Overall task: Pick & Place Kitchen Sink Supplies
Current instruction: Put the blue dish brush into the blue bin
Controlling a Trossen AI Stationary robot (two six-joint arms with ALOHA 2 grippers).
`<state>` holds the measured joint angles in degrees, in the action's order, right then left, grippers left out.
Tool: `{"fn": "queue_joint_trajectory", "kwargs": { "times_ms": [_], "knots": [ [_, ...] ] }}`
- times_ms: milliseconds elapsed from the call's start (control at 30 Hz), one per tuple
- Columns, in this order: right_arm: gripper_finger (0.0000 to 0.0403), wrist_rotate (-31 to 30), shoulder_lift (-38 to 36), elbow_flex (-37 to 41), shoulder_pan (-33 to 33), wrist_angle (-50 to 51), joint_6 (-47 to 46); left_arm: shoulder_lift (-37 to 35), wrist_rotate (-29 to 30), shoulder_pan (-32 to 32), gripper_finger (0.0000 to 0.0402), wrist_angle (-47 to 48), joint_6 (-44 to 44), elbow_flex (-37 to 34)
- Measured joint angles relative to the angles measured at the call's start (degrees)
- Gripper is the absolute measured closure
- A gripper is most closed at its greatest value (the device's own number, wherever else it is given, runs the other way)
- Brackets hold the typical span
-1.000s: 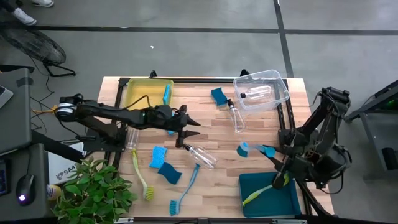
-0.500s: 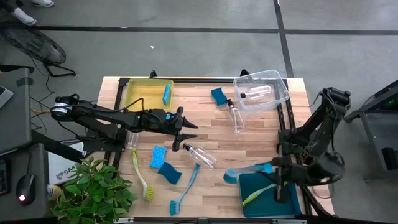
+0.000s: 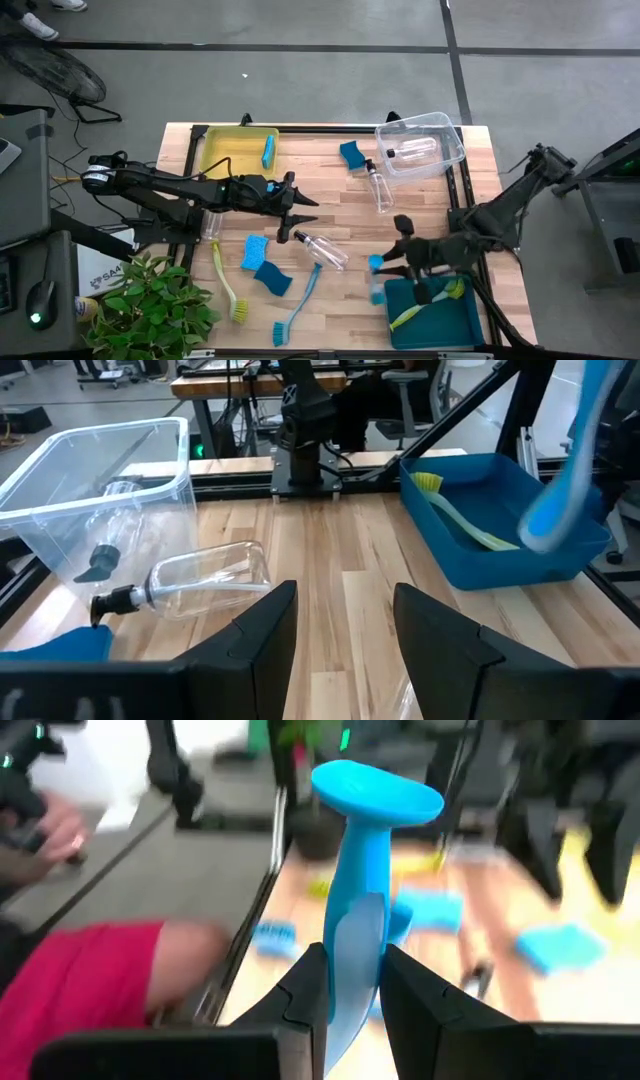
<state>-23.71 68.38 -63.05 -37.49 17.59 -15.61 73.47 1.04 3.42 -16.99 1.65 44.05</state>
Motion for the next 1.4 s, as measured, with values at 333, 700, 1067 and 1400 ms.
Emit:
{"fn": "queue_joint_trajectory", "kwargs": {
  "times_ms": [333,700,1067,1400],
  "knots": [
    [0.0339,19.0,6.8,-18.1,6.3,39.0,-20.5,0.0,-0.4,0.0,0.0238,0.5,0.0,0.0],
    [0.0339,33.0,17.0,-18.1,6.6,49.5,-30.6,0.0,-0.4,0.0,0.0238,0.6,-0.1,0.0],
    [0.0339,35.2,24.0,-17.9,4.7,54.7,-36.2,0.0,-0.4,0.0,0.0238,1.2,-0.4,0.1],
    [0.0339,37.1,24.5,-9.6,1.2,47.9,-38.1,0.0,-0.4,0.0,0.0238,2.1,-0.5,0.1]
  ]
}}
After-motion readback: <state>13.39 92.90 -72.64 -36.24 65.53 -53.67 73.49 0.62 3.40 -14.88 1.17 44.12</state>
